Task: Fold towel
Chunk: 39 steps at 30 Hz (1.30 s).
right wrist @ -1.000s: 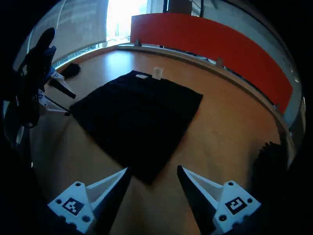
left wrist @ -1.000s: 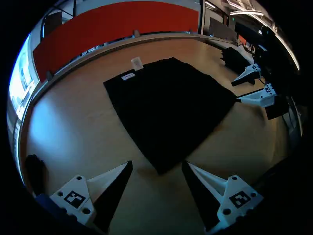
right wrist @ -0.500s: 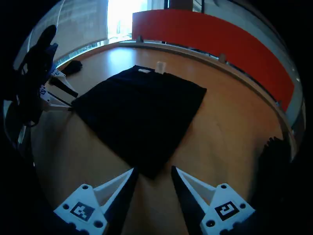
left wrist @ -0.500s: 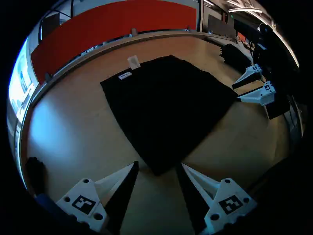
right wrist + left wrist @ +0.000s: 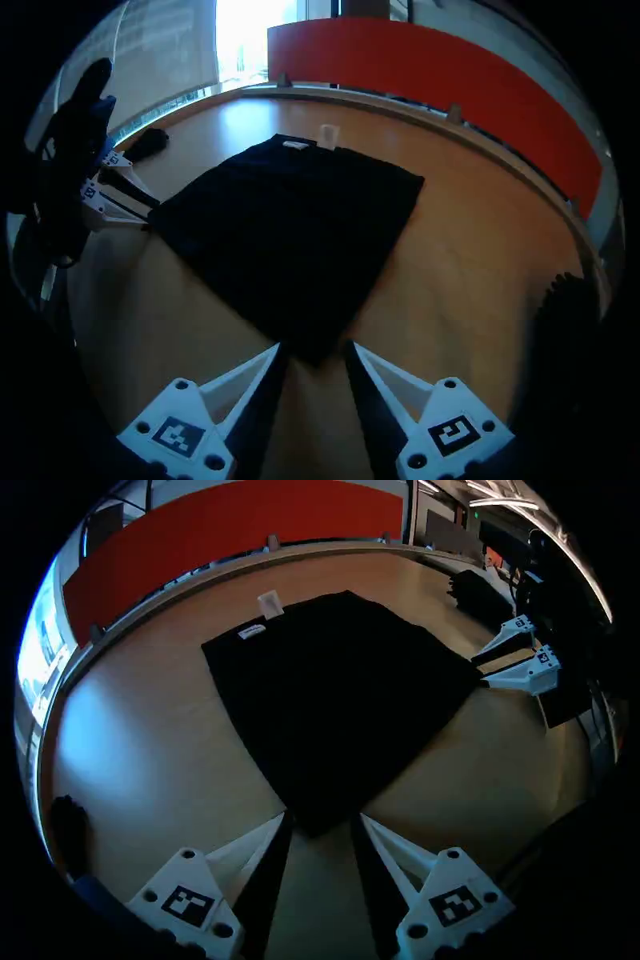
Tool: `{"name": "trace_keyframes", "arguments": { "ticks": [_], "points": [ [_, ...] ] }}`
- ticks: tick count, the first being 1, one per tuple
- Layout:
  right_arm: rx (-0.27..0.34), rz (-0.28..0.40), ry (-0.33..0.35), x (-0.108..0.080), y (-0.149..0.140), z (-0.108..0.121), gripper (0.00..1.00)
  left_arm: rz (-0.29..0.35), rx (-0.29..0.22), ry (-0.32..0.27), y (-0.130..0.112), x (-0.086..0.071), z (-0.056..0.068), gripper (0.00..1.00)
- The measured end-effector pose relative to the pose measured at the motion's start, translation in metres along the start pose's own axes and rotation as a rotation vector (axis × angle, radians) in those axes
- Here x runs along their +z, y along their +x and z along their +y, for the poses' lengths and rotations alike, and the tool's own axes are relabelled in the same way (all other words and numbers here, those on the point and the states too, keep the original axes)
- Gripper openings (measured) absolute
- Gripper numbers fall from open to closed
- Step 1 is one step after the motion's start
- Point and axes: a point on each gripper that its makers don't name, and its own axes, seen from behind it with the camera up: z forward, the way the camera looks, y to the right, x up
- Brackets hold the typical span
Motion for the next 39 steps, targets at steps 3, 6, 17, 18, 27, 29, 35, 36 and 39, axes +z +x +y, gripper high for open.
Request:
{"name": "trace_keyframes", "arguments": {
  "ticks": [3, 6, 17, 18, 27, 29, 35, 36, 39],
  "points": [
    [-0.003, -0.001, 0.003, 0.0, 0.0, -0.001, 0.46, -0.004, -0.006, 0.002, 0.0, -0.001, -0.001, 0.42],
    [-0.006, -0.002, 0.006, 0.0, 0.0, -0.002, 0.38, -0.007, -0.007, 0.003, -0.001, -0.001, -0.002, 0.37],
    [0.007, -0.01, -0.002, 0.001, -0.001, -0.001, 0.22, -0.014, -0.006, 0.011, -0.002, -0.001, -0.004, 0.2],
    [0.006, -0.012, -0.003, 0.001, -0.001, 0.0, 0.21, -0.013, -0.005, 0.012, -0.002, -0.001, -0.004, 0.19],
    [0.006, -0.011, -0.011, -0.002, 0.004, -0.002, 0.15, -0.005, -0.013, 0.017, 0.001, -0.002, -0.003, 0.15],
    [0.01, -0.004, -0.012, -0.004, 0.007, -0.003, 0.15, 0.001, -0.024, 0.017, 0.003, -0.004, -0.003, 0.15],
    [0.021, 0.022, -0.012, -0.013, 0.021, -0.003, 0.15, 0.028, -0.061, 0.02, 0.014, -0.014, -0.006, 0.15],
    [0.022, 0.027, -0.012, -0.015, 0.023, -0.003, 0.15, 0.032, -0.065, 0.022, 0.017, -0.017, -0.006, 0.15],
    [0.024, 0.043, -0.012, -0.021, 0.032, -0.004, 0.15, 0.045, -0.078, 0.027, 0.024, -0.024, -0.008, 0.15]
  ]
}}
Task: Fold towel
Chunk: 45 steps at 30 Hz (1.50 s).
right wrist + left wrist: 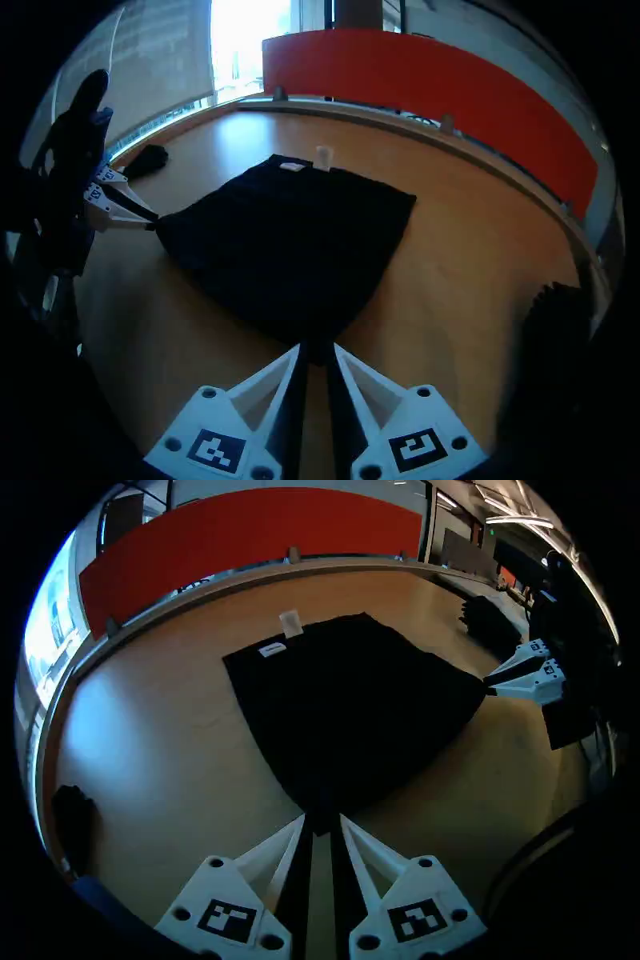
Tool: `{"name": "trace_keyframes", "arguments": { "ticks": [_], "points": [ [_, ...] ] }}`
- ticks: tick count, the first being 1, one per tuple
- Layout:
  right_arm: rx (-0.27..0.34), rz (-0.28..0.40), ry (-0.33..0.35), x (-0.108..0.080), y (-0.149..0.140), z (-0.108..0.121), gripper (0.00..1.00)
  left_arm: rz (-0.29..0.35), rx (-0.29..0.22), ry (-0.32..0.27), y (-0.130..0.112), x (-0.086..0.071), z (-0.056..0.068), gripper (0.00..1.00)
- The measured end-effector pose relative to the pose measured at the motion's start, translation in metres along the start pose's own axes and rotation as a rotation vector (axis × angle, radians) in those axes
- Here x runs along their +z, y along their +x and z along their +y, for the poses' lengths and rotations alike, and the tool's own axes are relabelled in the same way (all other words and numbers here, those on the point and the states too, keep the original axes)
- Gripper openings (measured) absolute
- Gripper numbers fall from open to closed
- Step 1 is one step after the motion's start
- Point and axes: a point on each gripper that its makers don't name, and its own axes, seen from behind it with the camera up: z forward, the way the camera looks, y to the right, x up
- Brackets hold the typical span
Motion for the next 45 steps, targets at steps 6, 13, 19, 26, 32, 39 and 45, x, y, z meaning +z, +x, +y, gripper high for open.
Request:
{"name": "trace_keyframes", "arguments": {
  "ticks": [6, 13, 19, 26, 32, 39, 45],
  "points": [
    [0.0, 0.032, -0.001, -0.016, 0.02, -0.003, 0.15, 0.023, -0.023, 0.007, 0.013, -0.015, -0.001, 0.15],
    [-0.002, 0.06, 0.005, -0.04, 0.04, -0.007, 0.15, 0.032, -0.054, 0.004, 0.024, -0.036, 0.001, 0.15],
    [-0.011, 0.063, 0.014, -0.059, 0.047, -0.011, 0.15, 0.032, -0.074, -0.003, 0.026, -0.055, 0.009, 0.15],
    [-0.013, 0.05, 0.022, -0.076, 0.046, -0.017, 0.15, 0.014, -0.084, -0.013, 0.02, -0.077, 0.023, 0.15],
    [-0.015, 0.033, 0.031, -0.088, 0.041, -0.022, 0.15, -0.001, -0.106, -0.02, 0.015, -0.092, 0.034, 0.14],
    [-0.011, 0.028, 0.039, -0.095, 0.039, -0.025, 0.15, -0.003, -0.124, -0.02, 0.015, -0.099, 0.037, 0.14],
    [-0.019, 0.029, 0.032, -0.088, 0.044, -0.019, 0.15, 0.006, -0.121, -0.006, 0.024, -0.091, 0.031, 0.15]
  ]
}}
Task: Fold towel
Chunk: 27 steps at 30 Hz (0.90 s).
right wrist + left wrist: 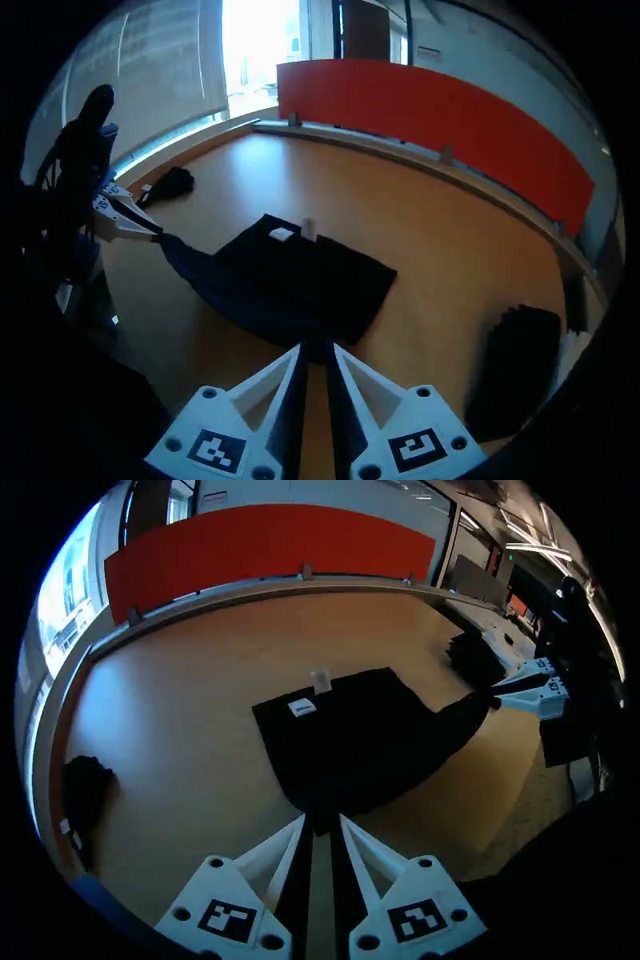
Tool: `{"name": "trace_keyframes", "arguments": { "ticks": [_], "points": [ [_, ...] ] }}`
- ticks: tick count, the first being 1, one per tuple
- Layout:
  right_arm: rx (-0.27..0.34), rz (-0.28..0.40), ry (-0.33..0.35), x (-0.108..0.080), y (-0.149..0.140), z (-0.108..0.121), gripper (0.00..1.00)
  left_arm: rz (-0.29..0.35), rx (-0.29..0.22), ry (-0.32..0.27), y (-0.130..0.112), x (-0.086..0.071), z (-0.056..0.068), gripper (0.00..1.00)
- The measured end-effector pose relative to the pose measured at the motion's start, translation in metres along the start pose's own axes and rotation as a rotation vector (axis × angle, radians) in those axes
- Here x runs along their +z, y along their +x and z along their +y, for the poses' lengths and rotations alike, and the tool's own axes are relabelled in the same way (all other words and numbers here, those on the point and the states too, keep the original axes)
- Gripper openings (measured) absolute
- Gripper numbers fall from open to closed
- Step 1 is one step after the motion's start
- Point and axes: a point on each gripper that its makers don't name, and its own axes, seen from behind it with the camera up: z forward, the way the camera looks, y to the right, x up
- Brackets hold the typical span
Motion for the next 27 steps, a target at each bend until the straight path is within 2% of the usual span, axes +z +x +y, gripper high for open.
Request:
{"name": "trace_keyframes", "arguments": {
  "ticks": [11, 17, 27],
  "points": [
    [-0.028, 0.005, -0.025, 0.025, 0.021, 0.025, 0.15, 0.044, 0.034, 0.026, 0.038, 0.026, -0.021, 0.15],
    [-0.021, 0.003, -0.039, 0.041, 0.032, 0.039, 0.15, 0.055, 0.054, 0.038, 0.056, 0.044, -0.033, 0.14],
    [-0.009, -0.023, -0.046, 0.06, 0.032, 0.054, 0.15, 0.049, 0.058, 0.032, 0.068, 0.07, -0.045, 0.14]
  ]
}}
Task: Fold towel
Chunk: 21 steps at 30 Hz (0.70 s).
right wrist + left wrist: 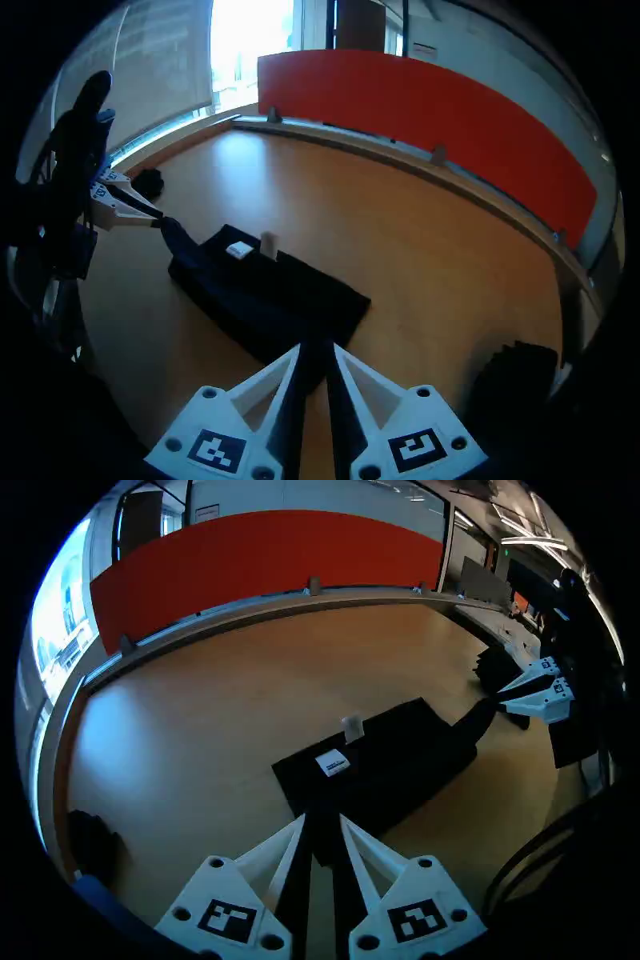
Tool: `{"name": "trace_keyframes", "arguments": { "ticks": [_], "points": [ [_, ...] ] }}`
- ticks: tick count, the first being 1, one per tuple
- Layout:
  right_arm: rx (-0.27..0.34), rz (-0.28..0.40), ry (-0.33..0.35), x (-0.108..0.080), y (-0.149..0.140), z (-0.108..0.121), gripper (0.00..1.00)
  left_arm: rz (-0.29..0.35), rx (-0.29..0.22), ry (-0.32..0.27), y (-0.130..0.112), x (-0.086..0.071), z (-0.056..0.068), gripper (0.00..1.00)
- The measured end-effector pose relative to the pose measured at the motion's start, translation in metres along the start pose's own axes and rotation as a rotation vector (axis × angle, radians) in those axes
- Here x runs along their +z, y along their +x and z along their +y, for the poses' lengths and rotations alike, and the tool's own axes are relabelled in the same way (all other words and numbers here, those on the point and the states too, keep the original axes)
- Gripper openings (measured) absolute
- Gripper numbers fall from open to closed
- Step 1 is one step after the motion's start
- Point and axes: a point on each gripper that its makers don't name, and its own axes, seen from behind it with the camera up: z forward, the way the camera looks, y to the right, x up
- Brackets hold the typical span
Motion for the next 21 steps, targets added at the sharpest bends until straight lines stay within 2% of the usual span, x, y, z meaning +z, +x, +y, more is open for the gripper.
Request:
{"name": "trace_keyframes", "arguments": {
  "ticks": [6, 14, 21],
  "points": [
    [0.004, -0.018, 0.003, 0.013, -0.002, 0.005, 0.15, -0.015, 0.01, -0.003, -0.002, 0.014, -0.005, 0.14],
    [0.025, -0.046, 0.012, 0.039, -0.008, 0.016, 0.15, -0.041, 0.018, 0.003, -0.009, 0.042, -0.013, 0.14],
    [0.051, -0.055, 0.012, 0.053, -0.009, 0.024, 0.15, -0.047, 0.004, 0.017, -0.01, 0.061, -0.021, 0.14]
  ]
}}
